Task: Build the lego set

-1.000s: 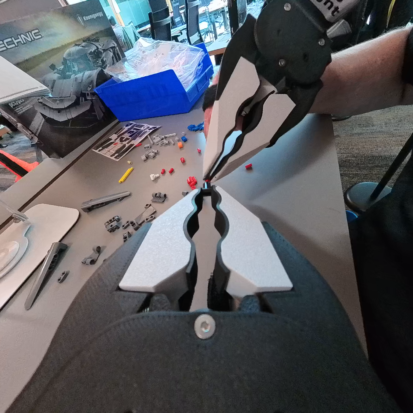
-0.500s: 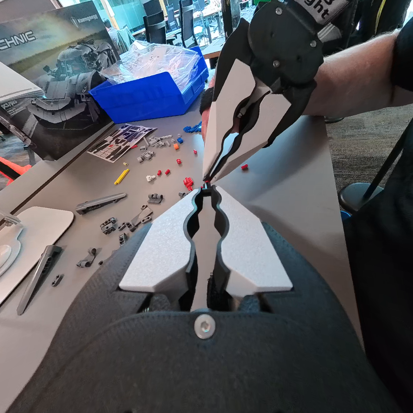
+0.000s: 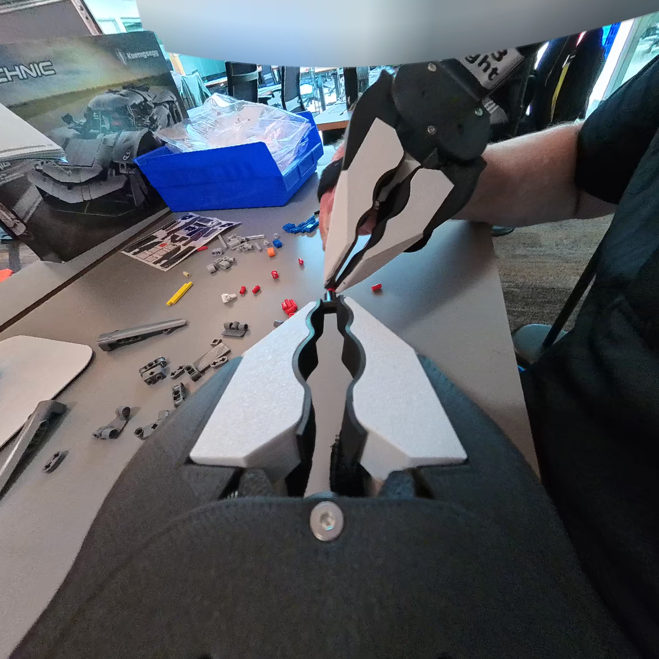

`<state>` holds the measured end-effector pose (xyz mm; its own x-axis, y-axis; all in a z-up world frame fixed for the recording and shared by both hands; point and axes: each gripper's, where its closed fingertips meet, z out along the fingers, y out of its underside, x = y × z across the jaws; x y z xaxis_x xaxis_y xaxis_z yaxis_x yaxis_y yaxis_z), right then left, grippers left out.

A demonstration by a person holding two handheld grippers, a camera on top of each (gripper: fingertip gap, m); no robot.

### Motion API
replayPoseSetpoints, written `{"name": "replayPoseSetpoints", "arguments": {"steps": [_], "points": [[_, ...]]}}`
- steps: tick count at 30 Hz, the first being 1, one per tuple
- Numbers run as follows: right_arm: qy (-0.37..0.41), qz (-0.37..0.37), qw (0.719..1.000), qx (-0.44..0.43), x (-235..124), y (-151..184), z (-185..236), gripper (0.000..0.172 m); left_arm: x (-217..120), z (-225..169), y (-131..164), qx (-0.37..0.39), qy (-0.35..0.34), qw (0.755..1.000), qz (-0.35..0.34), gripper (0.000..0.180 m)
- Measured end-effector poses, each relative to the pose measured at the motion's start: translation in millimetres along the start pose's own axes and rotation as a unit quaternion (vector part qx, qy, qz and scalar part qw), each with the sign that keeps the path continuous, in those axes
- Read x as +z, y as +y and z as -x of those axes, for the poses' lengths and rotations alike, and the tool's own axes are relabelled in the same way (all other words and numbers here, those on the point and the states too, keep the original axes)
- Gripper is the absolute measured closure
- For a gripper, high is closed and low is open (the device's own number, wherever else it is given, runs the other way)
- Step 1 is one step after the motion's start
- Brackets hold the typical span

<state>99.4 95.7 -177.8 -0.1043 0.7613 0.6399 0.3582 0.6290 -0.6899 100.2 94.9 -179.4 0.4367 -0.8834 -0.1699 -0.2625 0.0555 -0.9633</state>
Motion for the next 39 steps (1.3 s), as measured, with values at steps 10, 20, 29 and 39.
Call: {"name": "replayPoseSetpoints", "arguments": {"steps": [10,20,29,39], "points": [[-0.005,-0.018,1.000,0.011,-3,-6,-1,0.172,-1,-3,-6,-0.018,0.016,0.999,-0.021,0.175],[-0.007,-0.024,1.000,0.012,-3,-9,-1,0.172,-1,-3,-8,-0.027,0.024,0.999,-0.028,0.175],[0.015,-0.027,0.999,0.041,-22,-8,-21,0.161,-2,3,-15,-0.039,0.014,0.998,-0.041,0.175],[-0.045,0.121,0.974,0.186,-25,56,-3,0.155,-1,7,10,-0.005,-0.028,0.999,0.035,0.175]]}}
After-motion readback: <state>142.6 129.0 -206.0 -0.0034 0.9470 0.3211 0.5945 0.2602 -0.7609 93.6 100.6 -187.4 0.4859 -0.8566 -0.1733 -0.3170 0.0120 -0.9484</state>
